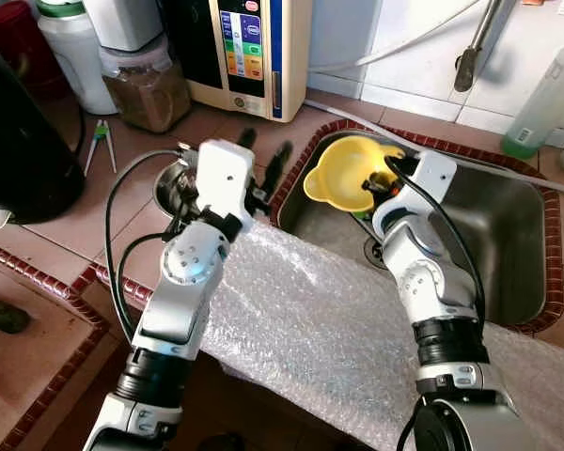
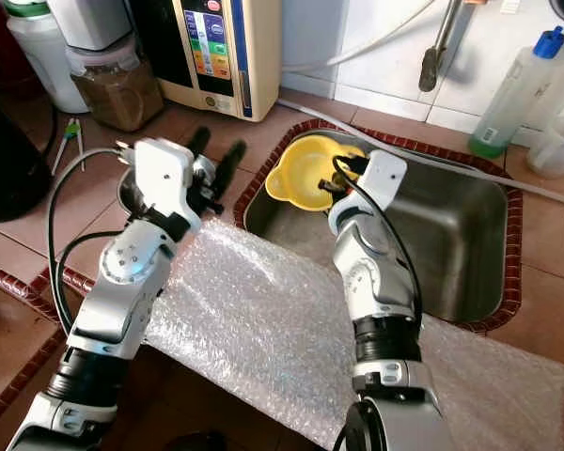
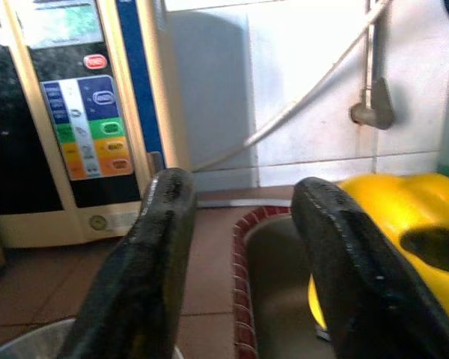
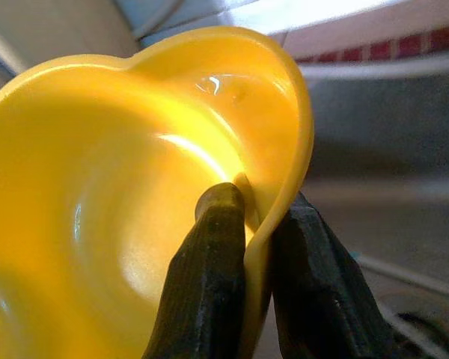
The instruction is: Kitchen organization
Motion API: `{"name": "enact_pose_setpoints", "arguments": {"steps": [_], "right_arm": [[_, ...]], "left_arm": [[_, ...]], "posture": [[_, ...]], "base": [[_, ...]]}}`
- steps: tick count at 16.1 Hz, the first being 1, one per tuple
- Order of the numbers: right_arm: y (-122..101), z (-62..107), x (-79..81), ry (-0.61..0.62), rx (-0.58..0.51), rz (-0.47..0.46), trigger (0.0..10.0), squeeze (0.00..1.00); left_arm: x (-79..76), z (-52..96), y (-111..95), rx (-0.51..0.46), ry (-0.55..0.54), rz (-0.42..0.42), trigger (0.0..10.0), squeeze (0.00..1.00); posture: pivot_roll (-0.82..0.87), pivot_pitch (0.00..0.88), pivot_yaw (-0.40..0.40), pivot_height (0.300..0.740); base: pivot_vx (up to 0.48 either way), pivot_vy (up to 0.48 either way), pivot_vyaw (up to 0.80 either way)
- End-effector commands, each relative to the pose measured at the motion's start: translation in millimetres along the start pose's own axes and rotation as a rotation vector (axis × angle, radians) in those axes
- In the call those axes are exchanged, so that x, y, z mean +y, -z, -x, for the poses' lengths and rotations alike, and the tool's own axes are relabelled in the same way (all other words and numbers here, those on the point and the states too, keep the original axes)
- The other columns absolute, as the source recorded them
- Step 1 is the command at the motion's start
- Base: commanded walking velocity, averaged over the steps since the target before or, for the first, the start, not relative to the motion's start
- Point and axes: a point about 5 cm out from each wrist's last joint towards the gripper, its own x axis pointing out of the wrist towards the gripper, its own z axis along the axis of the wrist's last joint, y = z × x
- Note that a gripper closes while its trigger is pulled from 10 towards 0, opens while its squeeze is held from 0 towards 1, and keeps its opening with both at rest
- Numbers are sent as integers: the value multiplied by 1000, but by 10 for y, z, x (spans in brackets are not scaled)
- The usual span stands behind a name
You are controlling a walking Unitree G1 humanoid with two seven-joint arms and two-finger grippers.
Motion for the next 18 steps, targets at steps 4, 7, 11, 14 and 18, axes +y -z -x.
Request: {"name": "enact_pose_setpoints", "arguments": {"steps": [4,7,11,14,18], "right_arm": [[41,-52,-347,221,0,72,275,0],[163,-46,-411,234,50,56,4980,0],[266,-35,-443,263,80,71,10000,1000],[276,-41,-446,264,84,68,10000,1000],[270,-49,-375,217,71,77,10000,1000]], "left_arm": [[-179,163,130,139,164,131,10000,1000],[-284,240,228,236,267,146,10000,1000],[-264,232,213,254,257,138,10000,1000],[-229,253,231,275,245,131,10000,1000],[-231,249,237,290,236,123,10000,1000]], "posture": [[61,130,54,740],[63,124,53,740],[65,123,50,740],[67,125,48,740],[58,131,42,740]], "base": [[0,0,0],[0,0,0],[0,0,0],[0,0,0],[0,0,0]]}}
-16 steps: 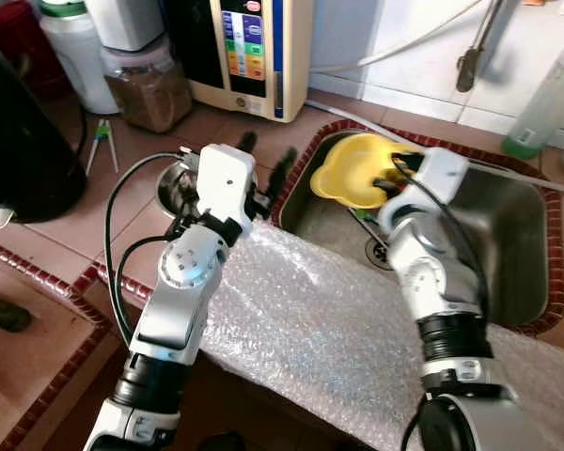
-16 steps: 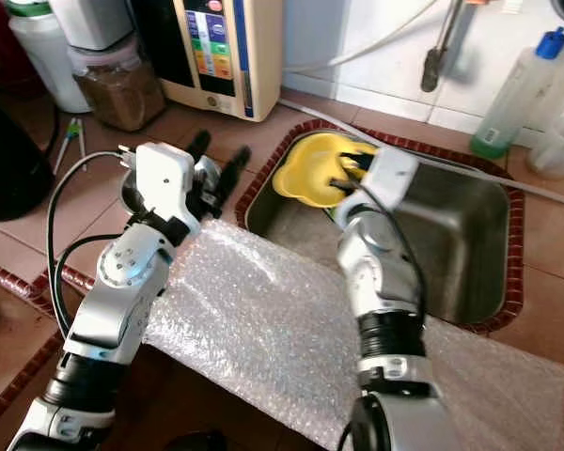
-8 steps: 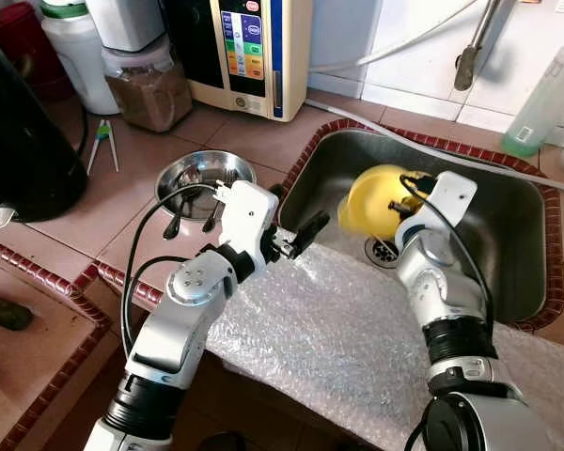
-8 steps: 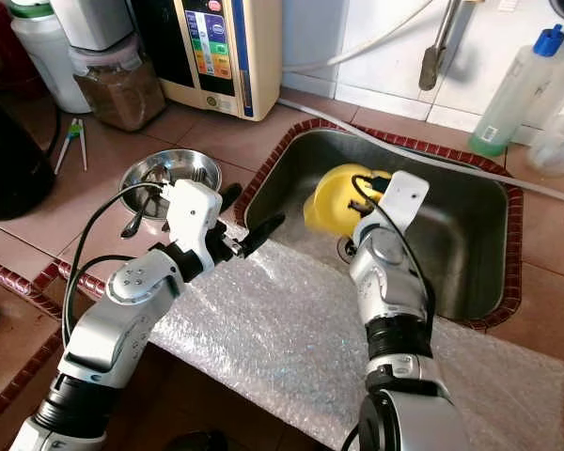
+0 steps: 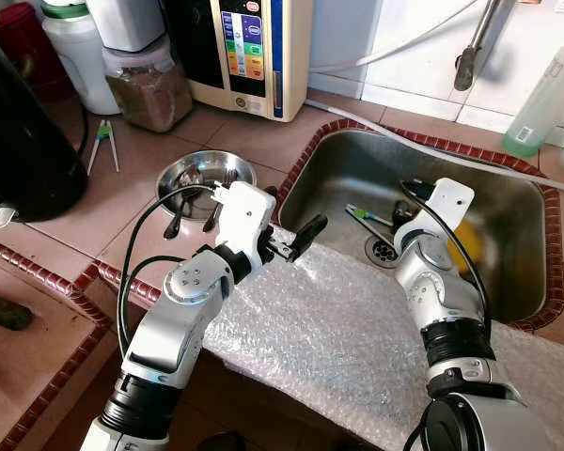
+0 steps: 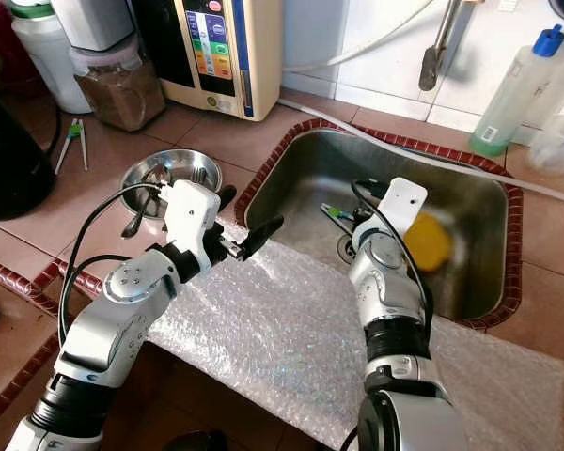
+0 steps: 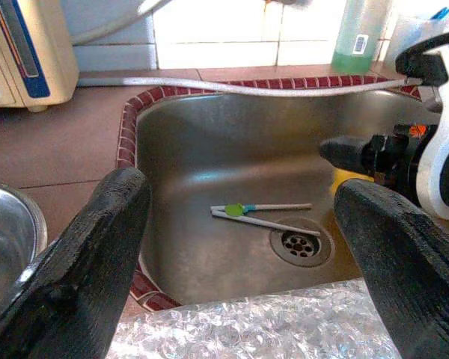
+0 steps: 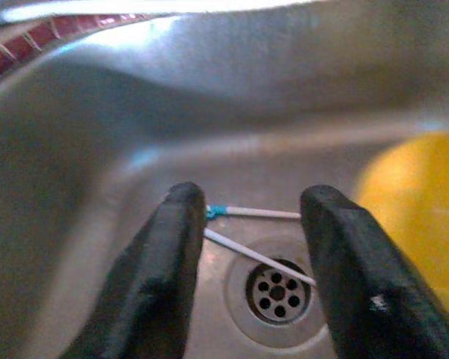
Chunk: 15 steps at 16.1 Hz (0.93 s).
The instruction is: Kitchen organization
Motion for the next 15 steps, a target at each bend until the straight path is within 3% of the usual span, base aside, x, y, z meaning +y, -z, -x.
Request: {"name": "enact_pose_setpoints", "arguments": {"steps": [1,5,7,9,12,13,14,15], "right_arm": [[-10,14,81,-37,-11,19,10000,1000],[-145,106,312,-207,-125,57,10000,1000],[-162,200,466,-335,-130,-24,10000,1000],[-140,391,596,-522,-166,31,10000,1000],[-97,563,618,-641,-175,87,10000,1000],[-95,598,561,-640,-209,182,10000,1000],[-94,607,522,-635,-214,208,10000,1000],[-95,615,510,-637,-211,206,10000,1000]], "left_arm": [[12,16,-24,5,-21,-28,10000,1000],[211,-23,-76,-2,-152,-44,10000,1000],[280,-64,-108,4,-189,-79,10000,1000],[483,-88,-152,5,-309,-67,10000,1000],[681,-73,-123,44,-426,-13,10000,1000],[782,-49,-113,63,-493,-39,10000,824],[830,-37,-92,82,-521,-52,10000,31],[838,-39,-82,88,-523,-46,10000,31]], "posture": [[56,133,42,740],[53,137,40,740],[49,138,39,740],[35,143,38,740],[29,146,36,740],[25,150,26,740],[25,151,23,740],[25,151,23,740]], "base": [[0,0,0],[0,0,0],[0,0,0],[0,0,0],[0,0,0],[0,0,0],[0,0,0],[0,0,0]]}}
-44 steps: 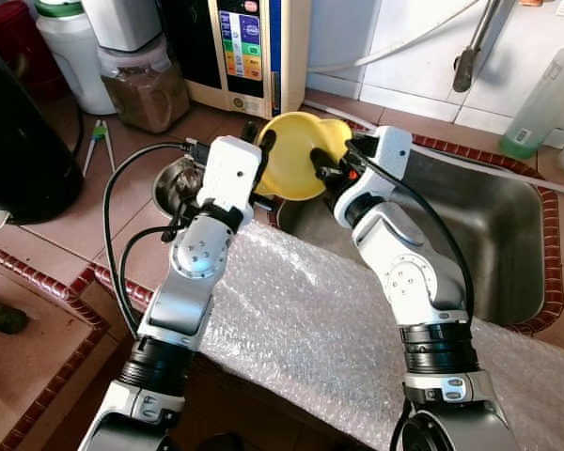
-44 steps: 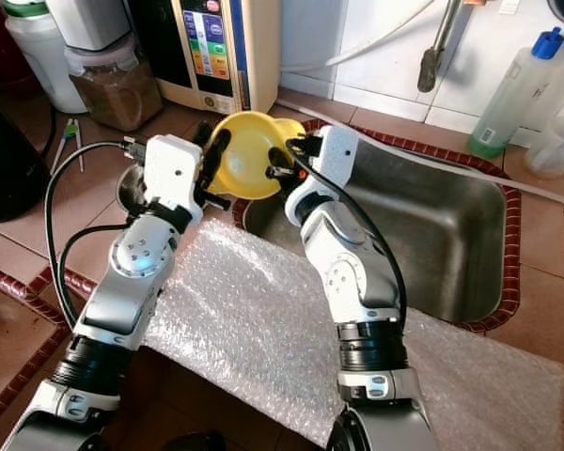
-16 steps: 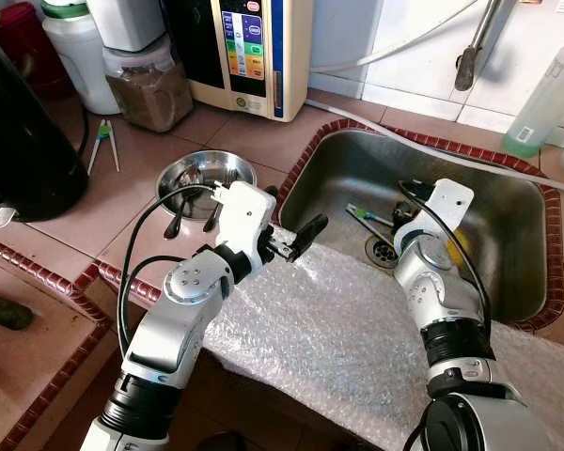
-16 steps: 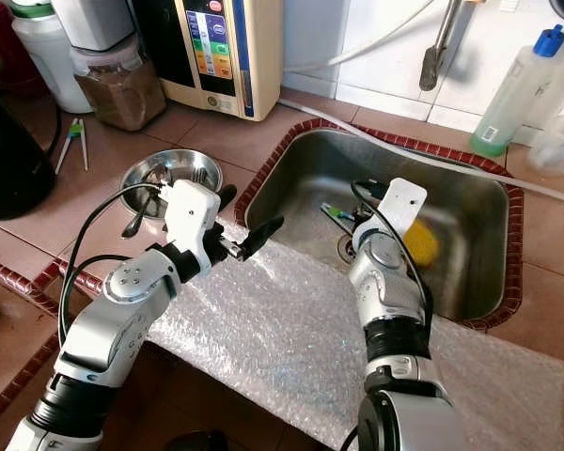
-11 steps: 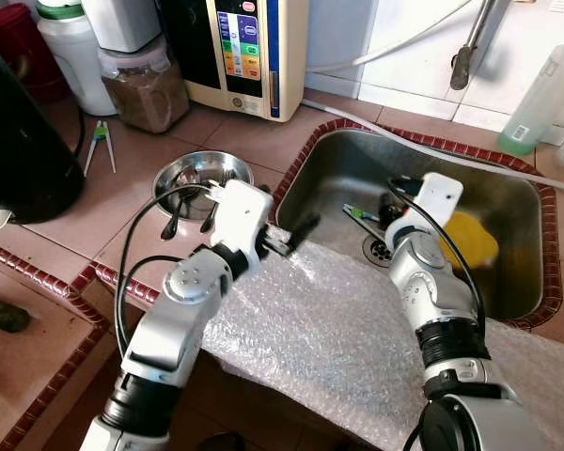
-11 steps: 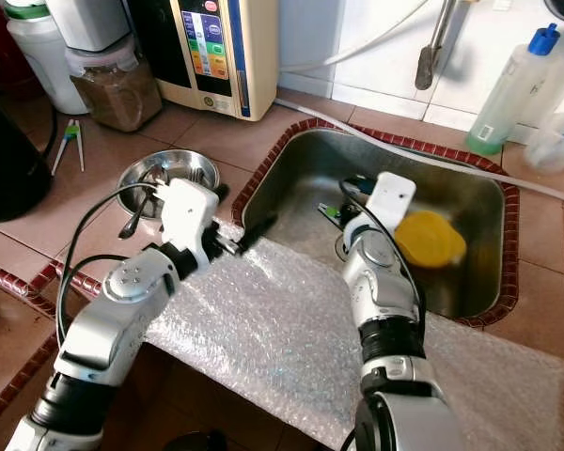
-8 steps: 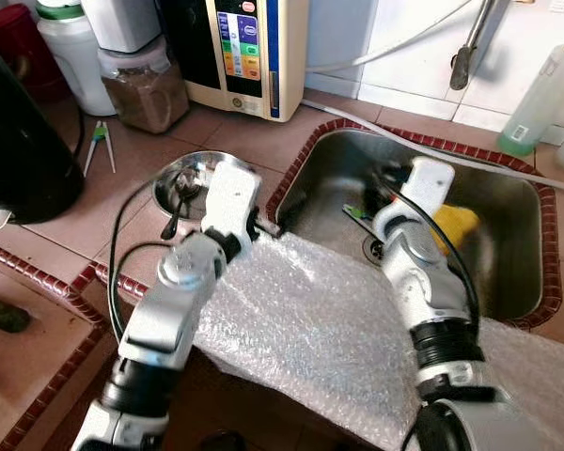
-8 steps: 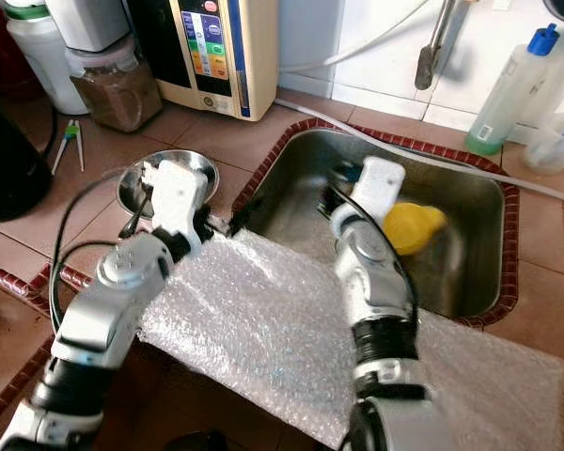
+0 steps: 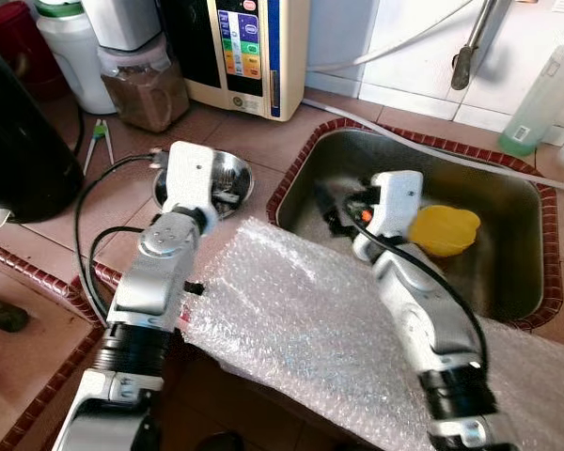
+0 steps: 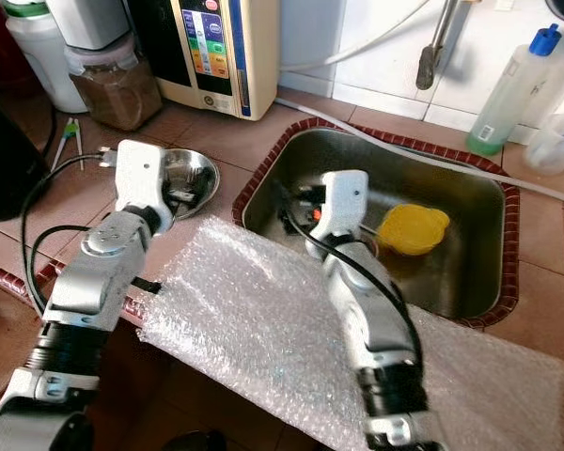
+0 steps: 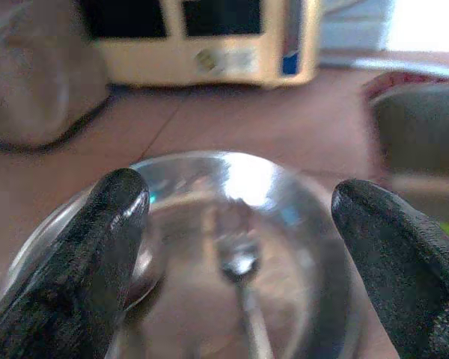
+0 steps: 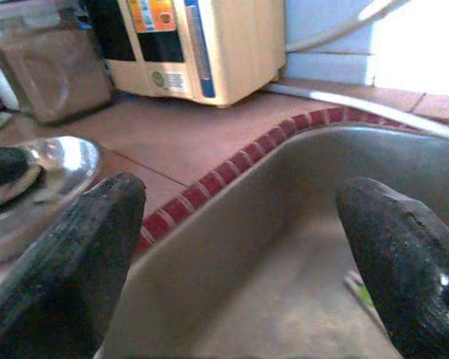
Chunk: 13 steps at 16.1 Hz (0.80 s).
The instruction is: Kitchen organization
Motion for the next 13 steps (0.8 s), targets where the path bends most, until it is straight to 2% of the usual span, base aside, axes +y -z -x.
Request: {"name": "enact_pose_setpoints", "arguments": {"steps": [1,3,4,5,8,9,10,11,12,13], "right_arm": [[-20,38,-9,-11,8,19,10000,1000],[-18,49,-2,-26,17,27,10000,1000],[-27,62,34,-59,17,42,10000,467],[-47,82,107,-116,11,41,10000,0],[-72,117,208,-182,3,44,10000,0],[-68,128,222,-189,4,54,10000,0],[-66,132,223,-189,5,57,10000,0],[-68,135,219,-185,5,58,10000,0],[-70,136,216,-182,4,60,10000,0],[-76,130,205,-177,0,63,10000,0]], "left_arm": [[35,-23,56,54,-24,30,10000,0],[43,-35,118,92,-35,67,10000,0],[23,-42,139,113,-18,91,10000,0],[5,-53,167,142,-3,111,10000,0],[-37,-64,232,202,47,138,9922,0],[-47,-61,247,221,58,156,5451,0],[-37,-57,257,233,57,163,2196,0],[-11,-50,271,247,49,154,549,0],[24,-44,292,263,35,153,0,0],[102,-31,326,286,6,152,0,0]], "posture": [[22,152,17,740],[19,152,20,740],[17,151,20,740],[17,151,22,740],[11,149,27,740],[12,148,29,740],[13,147,30,740],[13,147,30,740],[14,145,31,740],[18,144,30,740]], "base": [[0,0,0],[0,0,0],[0,0,0],[0,0,0],[0,0,0],[0,0,0],[0,0,0],[0,0,0],[0,0,0],[0,0,0]]}}
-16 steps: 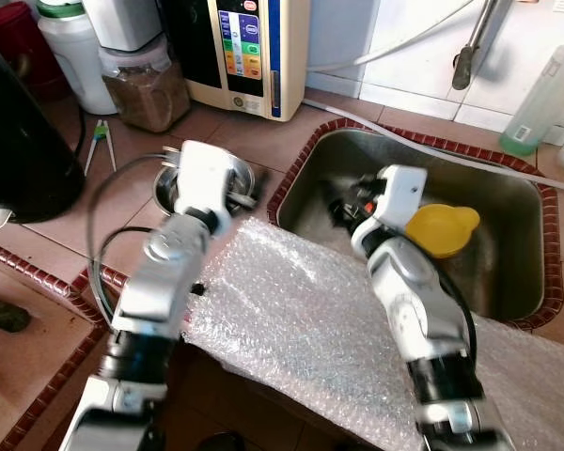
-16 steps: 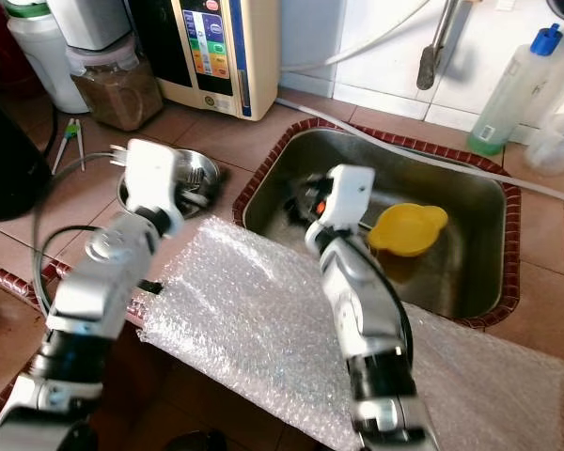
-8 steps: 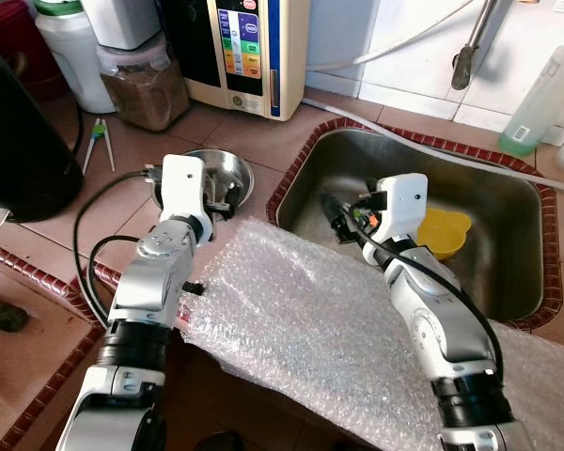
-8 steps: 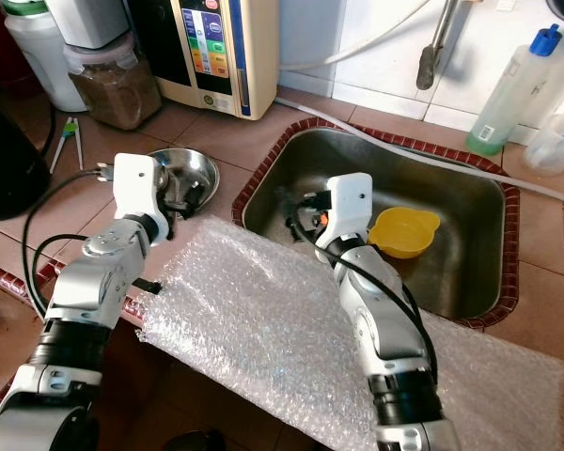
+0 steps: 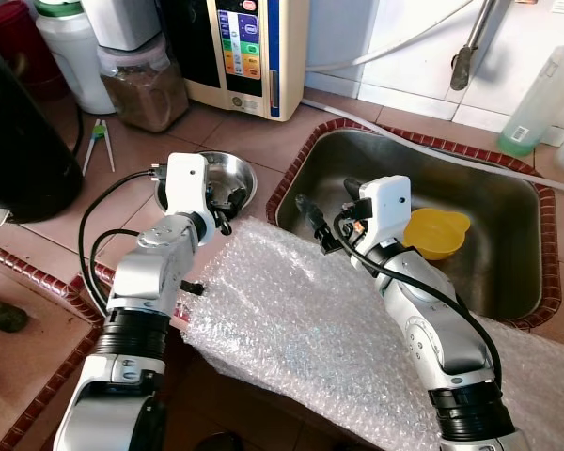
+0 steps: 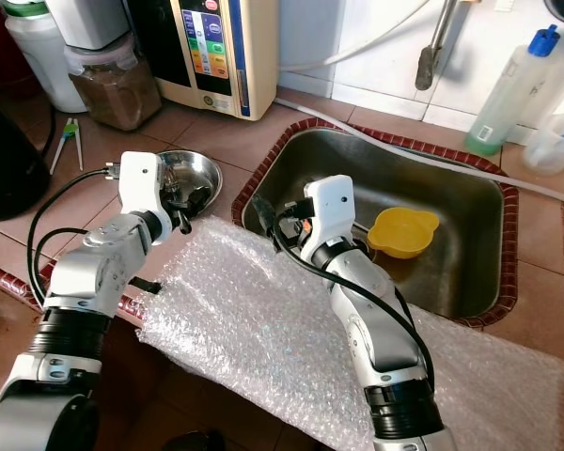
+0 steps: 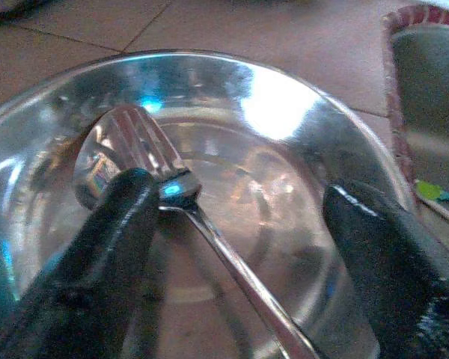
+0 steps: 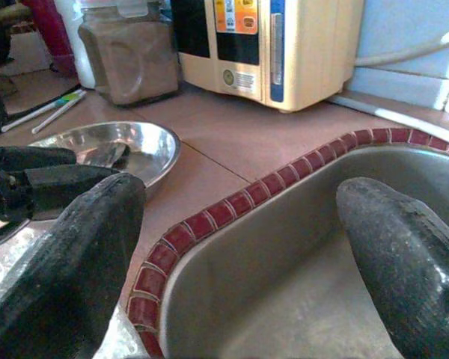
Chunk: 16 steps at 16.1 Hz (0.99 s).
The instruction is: Kitchen organization
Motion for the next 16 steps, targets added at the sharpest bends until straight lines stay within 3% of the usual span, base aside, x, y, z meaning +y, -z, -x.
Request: {"name": "enact_pose_setpoints", "arguments": {"steps": [1,9,16], "right_arm": [[-10,15,0,1,-4,1,10000,0],[-19,-16,3,2,-6,5,10000,0],[-15,-26,3,6,-4,8,10000,0]], "left_arm": [[103,8,184,93,-33,24,0,0],[396,104,285,159,-111,14,0,0],[333,111,258,141,-74,26,0,0]], "posture": [[19,143,29,740],[28,133,28,740],[24,140,24,740]], "base": [[0,0,0],[0,0,0],[0,0,0]]}}
